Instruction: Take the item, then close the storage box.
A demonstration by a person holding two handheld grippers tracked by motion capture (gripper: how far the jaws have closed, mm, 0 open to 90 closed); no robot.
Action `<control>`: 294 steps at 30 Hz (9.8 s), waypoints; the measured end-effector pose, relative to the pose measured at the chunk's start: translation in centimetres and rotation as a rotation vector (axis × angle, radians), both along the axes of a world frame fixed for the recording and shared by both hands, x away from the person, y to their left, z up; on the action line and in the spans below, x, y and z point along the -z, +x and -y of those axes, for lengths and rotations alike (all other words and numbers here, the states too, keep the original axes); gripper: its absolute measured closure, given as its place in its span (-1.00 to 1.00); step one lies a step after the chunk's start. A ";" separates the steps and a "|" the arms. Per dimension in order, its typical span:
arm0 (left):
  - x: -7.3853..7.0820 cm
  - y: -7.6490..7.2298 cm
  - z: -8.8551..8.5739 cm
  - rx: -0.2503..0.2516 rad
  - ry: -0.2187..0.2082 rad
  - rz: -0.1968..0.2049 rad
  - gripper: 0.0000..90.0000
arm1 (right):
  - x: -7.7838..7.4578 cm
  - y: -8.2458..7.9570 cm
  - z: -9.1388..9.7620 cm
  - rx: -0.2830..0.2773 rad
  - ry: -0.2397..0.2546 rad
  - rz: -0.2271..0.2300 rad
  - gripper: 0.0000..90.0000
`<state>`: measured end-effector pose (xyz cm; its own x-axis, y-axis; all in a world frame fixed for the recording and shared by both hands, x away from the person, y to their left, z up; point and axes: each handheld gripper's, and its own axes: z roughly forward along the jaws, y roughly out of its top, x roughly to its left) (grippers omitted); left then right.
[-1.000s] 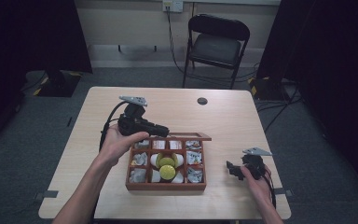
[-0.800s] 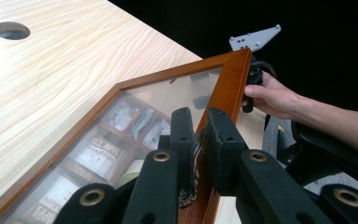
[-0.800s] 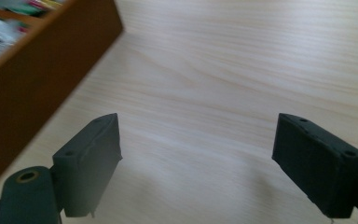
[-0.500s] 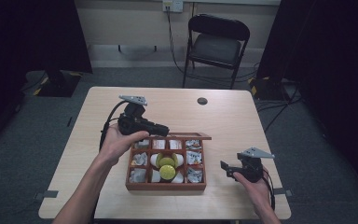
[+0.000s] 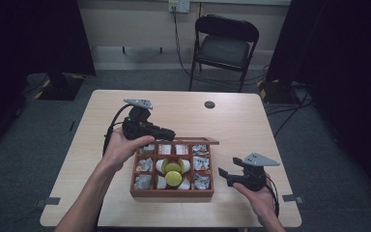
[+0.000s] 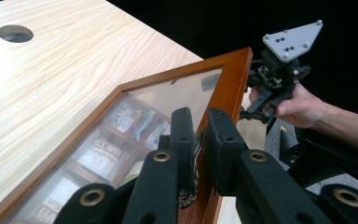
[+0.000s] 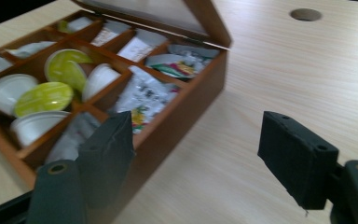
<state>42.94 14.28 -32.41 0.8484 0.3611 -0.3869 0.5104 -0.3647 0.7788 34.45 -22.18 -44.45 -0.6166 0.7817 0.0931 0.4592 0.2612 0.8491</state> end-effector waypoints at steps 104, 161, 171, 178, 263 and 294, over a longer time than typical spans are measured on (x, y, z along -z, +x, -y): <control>-0.2 -0.1 0.0 -0.006 0.011 0.021 0.82 | 1.7 1.4 -15.6 -0.359 -0.190 -0.141 -0.16; -0.3 -0.1 0.1 -0.011 0.017 0.025 0.82 | -1.2 -0.4 -5.3 -0.171 -0.002 -0.034 -0.16; -0.3 -0.1 0.2 -0.011 0.019 0.023 0.82 | -1.5 0.8 -2.4 -0.089 0.024 -0.016 -0.16; -0.3 -0.1 0.2 -0.014 0.020 0.023 0.82 | -1.3 2.3 -0.8 -0.021 0.038 -0.008 -0.15; 0.0 -0.1 0.2 0.027 0.022 0.020 0.82 | 2.4 3.4 2.4 0.089 -0.118 -0.115 -0.66; 0.6 -1.3 0.6 0.045 0.070 0.010 0.82 | 5.7 1.5 2.2 0.092 -0.208 -0.118 -0.70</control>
<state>41.59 13.67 -32.98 0.8680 0.3485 -0.3538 0.4849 -0.4410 0.7552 35.98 -24.39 -50.14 -0.5366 0.8438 -0.0084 0.5820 0.3772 0.7204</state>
